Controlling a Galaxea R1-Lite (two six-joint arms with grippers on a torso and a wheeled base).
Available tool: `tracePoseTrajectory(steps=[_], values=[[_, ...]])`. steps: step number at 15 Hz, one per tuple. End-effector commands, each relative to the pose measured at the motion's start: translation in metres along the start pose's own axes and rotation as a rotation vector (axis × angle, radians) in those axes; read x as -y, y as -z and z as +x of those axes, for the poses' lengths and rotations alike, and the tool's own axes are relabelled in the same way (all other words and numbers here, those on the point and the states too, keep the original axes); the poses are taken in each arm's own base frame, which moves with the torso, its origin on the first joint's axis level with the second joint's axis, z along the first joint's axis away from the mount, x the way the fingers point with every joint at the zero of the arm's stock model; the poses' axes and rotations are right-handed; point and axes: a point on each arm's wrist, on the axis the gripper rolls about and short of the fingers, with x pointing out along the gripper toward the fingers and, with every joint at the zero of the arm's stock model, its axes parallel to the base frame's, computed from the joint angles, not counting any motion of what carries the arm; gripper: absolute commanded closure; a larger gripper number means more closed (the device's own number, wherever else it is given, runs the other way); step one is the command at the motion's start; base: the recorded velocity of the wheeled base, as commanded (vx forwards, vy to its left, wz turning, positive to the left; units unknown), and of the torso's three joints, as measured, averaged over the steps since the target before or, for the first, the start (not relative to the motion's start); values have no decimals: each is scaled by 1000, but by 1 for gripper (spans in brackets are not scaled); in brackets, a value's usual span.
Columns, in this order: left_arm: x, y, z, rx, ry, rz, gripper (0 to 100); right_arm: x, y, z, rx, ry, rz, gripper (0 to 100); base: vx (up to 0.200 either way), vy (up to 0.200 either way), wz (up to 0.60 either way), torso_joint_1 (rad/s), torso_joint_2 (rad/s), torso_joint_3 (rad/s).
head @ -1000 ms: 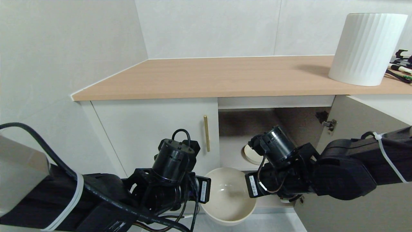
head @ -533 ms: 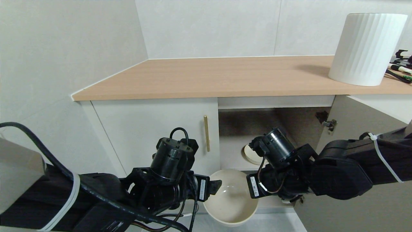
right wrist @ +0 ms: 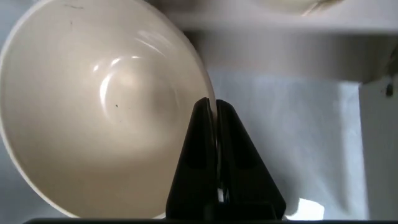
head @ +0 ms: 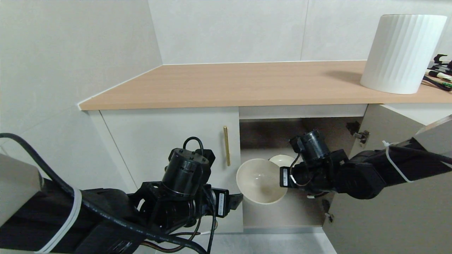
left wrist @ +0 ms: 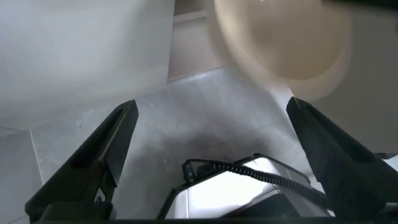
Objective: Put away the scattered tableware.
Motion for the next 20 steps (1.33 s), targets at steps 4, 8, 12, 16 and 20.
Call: tracePoseTrajectory(steps=[4,8,12,16,20], values=[[0,-1,-2,7,3,-1,0,67,-17,62,159,116,167,100,0,0,0,0,0,0],[0,-1,-2,5,2,-3,0,86,-27,86,234,189,206,100,0,0,0,0,0,0],[0,-1,-2,7,3,-3,0,96,-35,92,267,215,251,100,0,0,0,0,0,0],[0,-1,-2,7,3,-3,0,98,-35,105,274,236,251,100,0,0,0,0,0,0],[0,-1,-2,7,1,-3,0,103,-36,116,276,246,252,100,0,0,0,0,0,0]])
